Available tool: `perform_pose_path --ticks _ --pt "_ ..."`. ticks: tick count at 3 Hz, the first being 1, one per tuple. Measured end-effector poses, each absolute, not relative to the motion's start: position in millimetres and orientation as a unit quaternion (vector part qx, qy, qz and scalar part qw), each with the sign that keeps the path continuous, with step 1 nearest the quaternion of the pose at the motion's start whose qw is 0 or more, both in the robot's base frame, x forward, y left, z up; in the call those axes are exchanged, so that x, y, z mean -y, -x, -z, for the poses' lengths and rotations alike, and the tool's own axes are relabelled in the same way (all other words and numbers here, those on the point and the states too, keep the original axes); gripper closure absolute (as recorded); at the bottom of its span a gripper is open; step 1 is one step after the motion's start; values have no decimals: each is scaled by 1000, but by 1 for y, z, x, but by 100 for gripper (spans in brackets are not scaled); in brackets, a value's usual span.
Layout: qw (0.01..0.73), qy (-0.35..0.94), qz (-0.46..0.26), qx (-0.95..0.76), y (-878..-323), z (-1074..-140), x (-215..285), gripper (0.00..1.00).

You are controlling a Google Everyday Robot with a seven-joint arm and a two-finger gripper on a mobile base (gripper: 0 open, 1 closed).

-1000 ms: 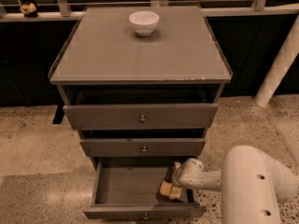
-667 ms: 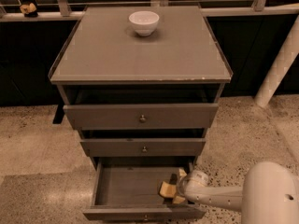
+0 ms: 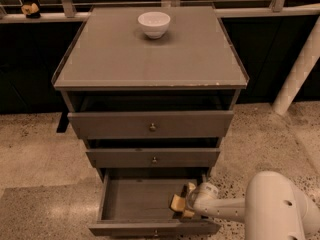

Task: Pick sponge from bottom drawer and place on counter

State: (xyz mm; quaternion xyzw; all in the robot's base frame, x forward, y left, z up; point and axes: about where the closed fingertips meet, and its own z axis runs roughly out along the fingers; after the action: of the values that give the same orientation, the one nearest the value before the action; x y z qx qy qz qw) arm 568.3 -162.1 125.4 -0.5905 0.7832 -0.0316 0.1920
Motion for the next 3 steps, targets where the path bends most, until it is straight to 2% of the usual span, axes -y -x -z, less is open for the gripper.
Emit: perform_pose_path --ticks 1,3 --pt "192 591 32 -783 -568 -125 162 19" --pt "192 591 32 -783 -568 -125 162 65"
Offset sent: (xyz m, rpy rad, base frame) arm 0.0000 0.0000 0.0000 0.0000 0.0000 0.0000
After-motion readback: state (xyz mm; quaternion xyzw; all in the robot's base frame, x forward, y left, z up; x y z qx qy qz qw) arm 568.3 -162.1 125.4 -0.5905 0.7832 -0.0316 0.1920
